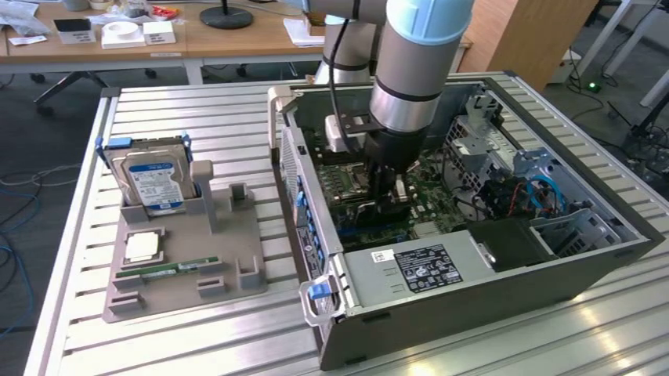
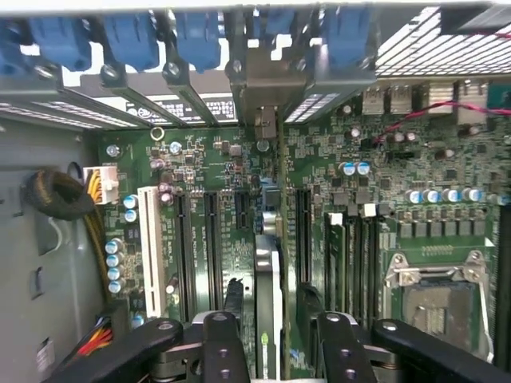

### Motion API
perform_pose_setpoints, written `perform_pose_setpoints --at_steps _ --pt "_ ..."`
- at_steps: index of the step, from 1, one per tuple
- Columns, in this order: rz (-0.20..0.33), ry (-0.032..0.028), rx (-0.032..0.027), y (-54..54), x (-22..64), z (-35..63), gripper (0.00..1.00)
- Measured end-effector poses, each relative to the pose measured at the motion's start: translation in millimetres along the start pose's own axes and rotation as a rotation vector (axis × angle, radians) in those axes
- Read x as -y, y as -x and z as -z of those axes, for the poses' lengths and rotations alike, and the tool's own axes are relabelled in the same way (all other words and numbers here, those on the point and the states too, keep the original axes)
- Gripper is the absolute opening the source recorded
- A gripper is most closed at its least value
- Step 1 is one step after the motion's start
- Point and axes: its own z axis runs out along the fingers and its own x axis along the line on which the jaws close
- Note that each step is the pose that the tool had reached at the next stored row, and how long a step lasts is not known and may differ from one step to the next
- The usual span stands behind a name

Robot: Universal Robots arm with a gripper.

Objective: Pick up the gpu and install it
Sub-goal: 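Insert the gpu into the slot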

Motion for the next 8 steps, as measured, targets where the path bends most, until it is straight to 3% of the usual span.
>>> perform_pose_setpoints --at_steps 8 --pt "0.000 0.0000 0.0001 0.7 1.1 33.9 0.40"
